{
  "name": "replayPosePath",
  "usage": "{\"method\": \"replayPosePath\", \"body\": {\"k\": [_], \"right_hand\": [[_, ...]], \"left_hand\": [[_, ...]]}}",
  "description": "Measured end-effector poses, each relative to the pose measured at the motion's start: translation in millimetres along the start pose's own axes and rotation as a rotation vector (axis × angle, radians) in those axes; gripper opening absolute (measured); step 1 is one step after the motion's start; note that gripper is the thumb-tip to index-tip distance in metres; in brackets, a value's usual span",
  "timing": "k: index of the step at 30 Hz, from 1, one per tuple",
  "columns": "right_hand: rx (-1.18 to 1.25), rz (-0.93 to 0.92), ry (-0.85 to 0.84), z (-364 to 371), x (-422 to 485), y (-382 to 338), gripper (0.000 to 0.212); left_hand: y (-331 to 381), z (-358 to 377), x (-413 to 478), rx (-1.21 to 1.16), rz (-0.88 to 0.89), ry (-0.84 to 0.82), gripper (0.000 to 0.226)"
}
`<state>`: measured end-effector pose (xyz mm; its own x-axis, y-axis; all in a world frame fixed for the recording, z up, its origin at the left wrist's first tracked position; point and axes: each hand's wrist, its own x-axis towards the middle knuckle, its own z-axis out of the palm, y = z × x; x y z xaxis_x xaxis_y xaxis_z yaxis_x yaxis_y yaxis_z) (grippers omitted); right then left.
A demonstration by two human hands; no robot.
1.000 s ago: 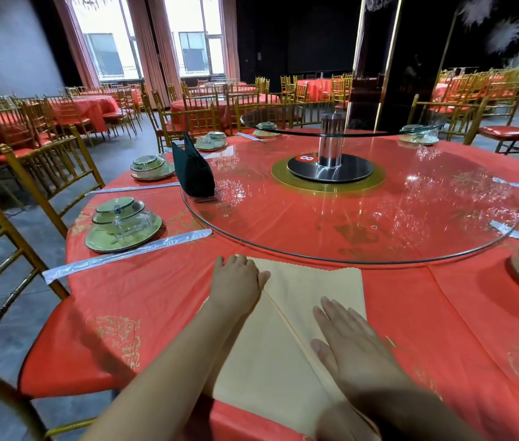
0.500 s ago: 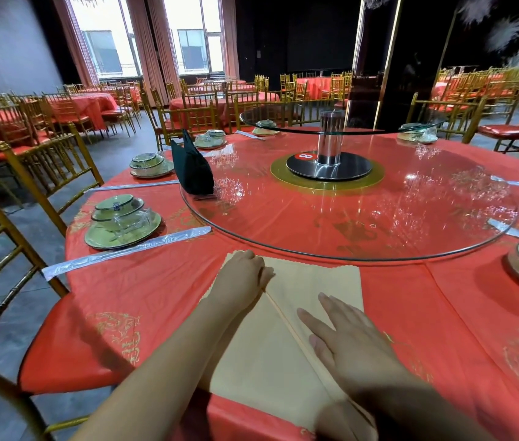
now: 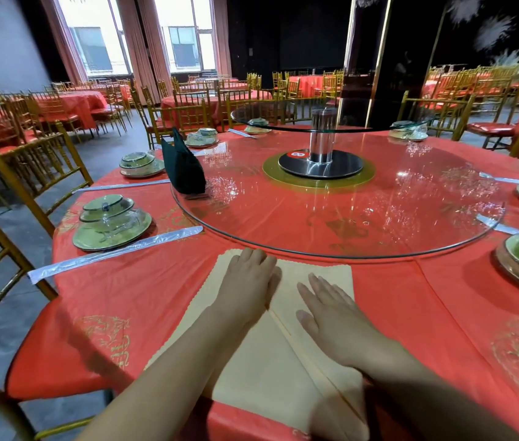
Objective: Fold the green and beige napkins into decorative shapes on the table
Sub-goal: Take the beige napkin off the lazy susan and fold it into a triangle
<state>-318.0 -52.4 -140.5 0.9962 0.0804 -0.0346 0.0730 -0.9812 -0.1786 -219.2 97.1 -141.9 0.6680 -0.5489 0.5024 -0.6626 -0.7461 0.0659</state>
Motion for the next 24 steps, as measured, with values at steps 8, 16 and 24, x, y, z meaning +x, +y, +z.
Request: {"method": "replayPosePath", "body": {"k": [8,16,24], "right_hand": [[-0.039,-0.043,0.034,7,1,1,0.113],[0.021,0.157,-0.038,-6,24,52,0.14],[-0.028,-0.037,0.142,8,-28,-2,0.116]], "left_hand": [[27,19,-25,0.039,0.031,-0.069,0.029],[26,22,-22,0.125,0.04,-0.029,0.031],[28,17,-23,0.089,0.028,-0.056,0.033]]}}
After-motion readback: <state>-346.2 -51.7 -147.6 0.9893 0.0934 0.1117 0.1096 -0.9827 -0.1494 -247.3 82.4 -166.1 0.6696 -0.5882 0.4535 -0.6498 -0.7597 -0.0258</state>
